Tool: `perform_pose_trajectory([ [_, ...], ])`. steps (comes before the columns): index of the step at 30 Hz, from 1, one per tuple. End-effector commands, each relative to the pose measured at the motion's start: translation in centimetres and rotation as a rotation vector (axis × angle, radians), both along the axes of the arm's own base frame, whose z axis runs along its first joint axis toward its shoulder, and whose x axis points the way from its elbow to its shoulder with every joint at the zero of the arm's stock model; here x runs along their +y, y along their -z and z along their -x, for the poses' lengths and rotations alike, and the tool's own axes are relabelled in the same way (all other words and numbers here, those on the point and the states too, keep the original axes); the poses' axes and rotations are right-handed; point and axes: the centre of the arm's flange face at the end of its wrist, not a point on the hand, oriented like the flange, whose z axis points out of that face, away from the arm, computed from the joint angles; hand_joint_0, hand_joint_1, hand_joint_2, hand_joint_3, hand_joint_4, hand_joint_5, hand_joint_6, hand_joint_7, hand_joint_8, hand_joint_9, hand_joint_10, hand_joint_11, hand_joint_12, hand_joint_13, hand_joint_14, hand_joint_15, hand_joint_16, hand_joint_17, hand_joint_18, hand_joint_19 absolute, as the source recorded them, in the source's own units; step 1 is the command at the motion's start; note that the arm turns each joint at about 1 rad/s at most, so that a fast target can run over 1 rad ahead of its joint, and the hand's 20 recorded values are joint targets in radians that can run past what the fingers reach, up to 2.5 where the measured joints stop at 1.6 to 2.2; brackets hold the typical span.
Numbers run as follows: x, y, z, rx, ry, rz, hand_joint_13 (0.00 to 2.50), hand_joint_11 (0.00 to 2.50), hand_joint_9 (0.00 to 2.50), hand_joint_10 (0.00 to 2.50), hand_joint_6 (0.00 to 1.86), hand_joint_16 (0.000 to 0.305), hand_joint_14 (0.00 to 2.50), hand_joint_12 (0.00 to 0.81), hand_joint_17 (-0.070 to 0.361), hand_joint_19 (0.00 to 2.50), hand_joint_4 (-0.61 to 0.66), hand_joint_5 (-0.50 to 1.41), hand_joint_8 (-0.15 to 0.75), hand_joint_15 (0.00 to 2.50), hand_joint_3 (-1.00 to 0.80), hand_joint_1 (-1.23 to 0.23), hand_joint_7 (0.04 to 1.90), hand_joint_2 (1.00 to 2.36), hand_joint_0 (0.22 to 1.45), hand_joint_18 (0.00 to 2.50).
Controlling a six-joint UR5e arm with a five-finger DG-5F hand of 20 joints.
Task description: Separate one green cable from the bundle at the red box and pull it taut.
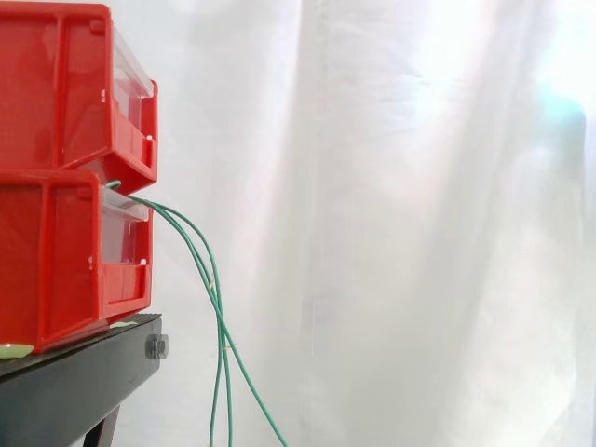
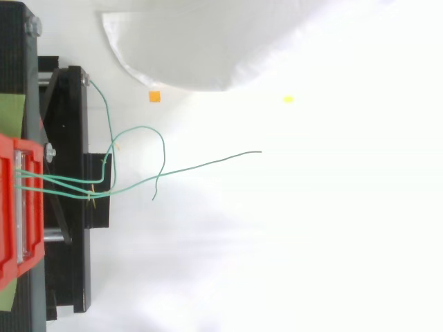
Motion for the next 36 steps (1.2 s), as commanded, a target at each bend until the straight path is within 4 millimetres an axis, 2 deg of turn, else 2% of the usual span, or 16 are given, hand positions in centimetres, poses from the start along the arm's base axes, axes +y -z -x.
perform_pose_trajectory([
  [1, -0.1, 1.1, -1.1, 0.013, 0.006, -0.015, 1.16, 1.09, 1.19, 0.03, 0.5, 0.097, 0.02, 0.459, 0.219, 0.8, 0.26, -0.2, 0.371, 0.96, -0.5, -0.53, 0.75, 1.0, 0.42, 1.35],
  [2, 0.0, 1.5, -1.3, 0.018, 0.005, -0.022, 1.16, 1.1, 1.19, 0.02, 0.5, 0.097, 0.02, 0.457, 0.219, 0.81, 0.26, -0.2, 0.374, 0.95, -0.5, -0.53, 0.76, 1.0, 0.42, 1.34],
  [3, 0.0, 2.9, -2.2, 0.041, 0.005, -0.037, 1.16, 1.12, 1.19, 0.02, 0.5, 0.097, 0.02, 0.456, 0.219, 0.81, 0.26, -0.2, 0.374, 0.95, -0.5, -0.53, 0.76, 1.0, 0.42, 1.34],
  [5, 0.0, 3.3, -2.6, 0.041, 0.006, -0.055, 1.15, 1.1, 1.19, 0.02, 0.5, 0.097, 0.02, 0.455, 0.219, 0.81, 0.26, -0.2, 0.372, 0.95, -0.5, -0.53, 0.76, 1.0, 0.42, 1.34],
  [8, 0.0, 3.6, -4.4, 0.022, 0.004, -0.092, 1.15, 1.11, 1.19, 0.02, 0.5, 0.097, 0.02, 0.458, 0.219, 0.81, 0.26, -0.2, 0.37, 0.95, -0.5, -0.53, 0.76, 1.0, 0.42, 1.34],
  [10, -0.1, 3.2, -4.7, 0.012, -0.007, -0.087, 1.15, 1.1, 1.19, 0.03, 0.5, 0.097, 0.02, 0.458, 0.219, 0.8, 0.27, -0.2, 0.372, 0.95, -0.5, -0.53, 0.76, 1.0, 0.42, 1.34],
  [16, -0.3, 3.8, -5.4, 0.002, -0.006, -0.078, 1.15, 1.11, 1.19, 0.03, 0.5, 0.096, 0.02, 0.454, 0.217, 0.81, 0.26, -0.2, 0.367, 0.96, -0.5, -0.53, 0.76, 1.0, 0.42, 1.34],
  [17, -0.4, 4.7, -6.0, 0.005, -0.003, -0.077, 1.16, 1.12, 1.19, 0.03, 0.5, 0.096, 0.02, 0.452, 0.216, 0.81, 0.26, -0.2, 0.37, 0.96, -0.5, -0.53, 0.76, 1.0, 0.42, 1.33],
  [19, -0.6, 4.7, -6.1, -0.002, -0.001, -0.077, 1.16, 1.1, 1.19, 0.03, 0.5, 0.095, 0.02, 0.449, 0.215, 0.81, 0.26, -0.2, 0.364, 0.96, -0.5, -0.53, 0.76, 1.0, 0.42, 1.32],
  [20, -0.7, 5.8, -6.9, 0.004, 0.004, -0.08, 1.16, 1.11, 1.19, 0.03, 0.5, 0.095, 0.02, 0.453, 0.215, 0.81, 0.26, -0.2, 0.367, 0.97, -0.5, -0.53, 0.76, 1.0, 0.42, 1.32],
  [22, -0.8, 5.9, -7.0, -0.004, 0.008, -0.086, 1.16, 1.11, 1.19, 0.02, 0.5, 0.095, 0.02, 0.446, 0.214, 0.81, 0.26, -0.2, 0.363, 0.96, -0.5, -0.53, 0.76, 1.0, 0.42, 1.32],
  [23, -0.8, 6.7, -7.7, -0.006, 0.01, -0.088, 1.16, 1.11, 1.19, 0.03, 0.5, 0.095, 0.02, 0.444, 0.213, 0.81, 0.26, -0.2, 0.363, 0.95, -0.5, -0.53, 0.76, 1.0, 0.42, 1.32],
  [32, -1.1, 6.9, -8.5, -0.037, 0.006, -0.045, 1.18, 1.12, 1.2, 0.02, 0.5, 0.093, 0.03, 0.439, 0.209, 0.82, 0.26, -0.2, 0.357, 0.97, -0.5, -0.53, 0.76, 1.0, 0.42, 1.31],
  [36, -1.3, 8.5, -9.2, -0.01, 0.009, -0.051, 1.18, 1.12, 1.21, 0.02, 0.5, 0.093, 0.02, 0.433, 0.209, 0.82, 0.26, -0.2, 0.355, 0.96, -0.5, -0.53, 0.76, 1.0, 0.42, 1.31],
])
